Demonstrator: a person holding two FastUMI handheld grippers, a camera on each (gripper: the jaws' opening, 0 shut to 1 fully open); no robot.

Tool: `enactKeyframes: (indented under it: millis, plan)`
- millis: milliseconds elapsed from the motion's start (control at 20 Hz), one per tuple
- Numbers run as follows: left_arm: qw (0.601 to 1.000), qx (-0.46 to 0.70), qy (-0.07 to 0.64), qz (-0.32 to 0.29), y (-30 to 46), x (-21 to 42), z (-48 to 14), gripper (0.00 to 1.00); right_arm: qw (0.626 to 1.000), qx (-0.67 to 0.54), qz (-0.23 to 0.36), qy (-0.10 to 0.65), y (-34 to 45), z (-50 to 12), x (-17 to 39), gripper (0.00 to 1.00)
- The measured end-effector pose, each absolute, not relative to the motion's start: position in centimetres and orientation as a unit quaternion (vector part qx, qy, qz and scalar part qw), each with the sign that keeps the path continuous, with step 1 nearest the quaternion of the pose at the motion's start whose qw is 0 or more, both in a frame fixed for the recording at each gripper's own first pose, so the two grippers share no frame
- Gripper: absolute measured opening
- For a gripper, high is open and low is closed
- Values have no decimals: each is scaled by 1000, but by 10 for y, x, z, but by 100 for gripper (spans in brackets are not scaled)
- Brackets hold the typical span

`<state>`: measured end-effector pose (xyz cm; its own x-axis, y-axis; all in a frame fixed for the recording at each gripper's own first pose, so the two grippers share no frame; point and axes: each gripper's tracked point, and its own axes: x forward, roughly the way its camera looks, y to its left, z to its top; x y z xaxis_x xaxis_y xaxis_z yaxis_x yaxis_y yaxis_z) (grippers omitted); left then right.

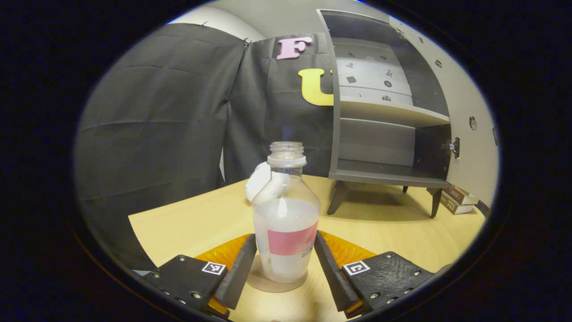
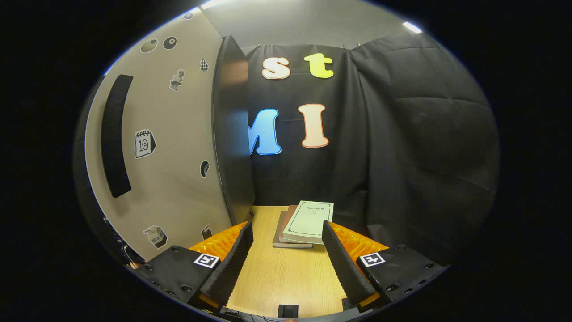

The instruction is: Open the cabinet door with the right hand, grasp the bottle in the cabinet with the left hand and place it on the coaster, then close the cabinet door with the right hand.

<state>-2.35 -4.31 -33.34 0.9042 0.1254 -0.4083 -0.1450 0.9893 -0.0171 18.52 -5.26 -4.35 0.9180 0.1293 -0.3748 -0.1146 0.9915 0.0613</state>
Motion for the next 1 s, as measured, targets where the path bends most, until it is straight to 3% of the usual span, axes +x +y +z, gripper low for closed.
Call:
enactKeyframes:
  millis: [450,650,700,750,1000]
  plan:
    - [981,7,184,57,-57,-23,-255,77,982,43,100,156,-41,-20,194,98]
    - [981,2,177,79,-37,-38,-210,80,978,76,139,138,-23,-2,199,98]
    - [983,6,168,80,-34,-43,-196,80,976,81,152,130,-16,6,200,93]
    - [984,14,161,81,-31,-46,-183,78,976,83,161,118,-12,14,203,98]
    - [986,32,146,80,-10,-59,-136,77,971,68,213,84,26,46,209,98]
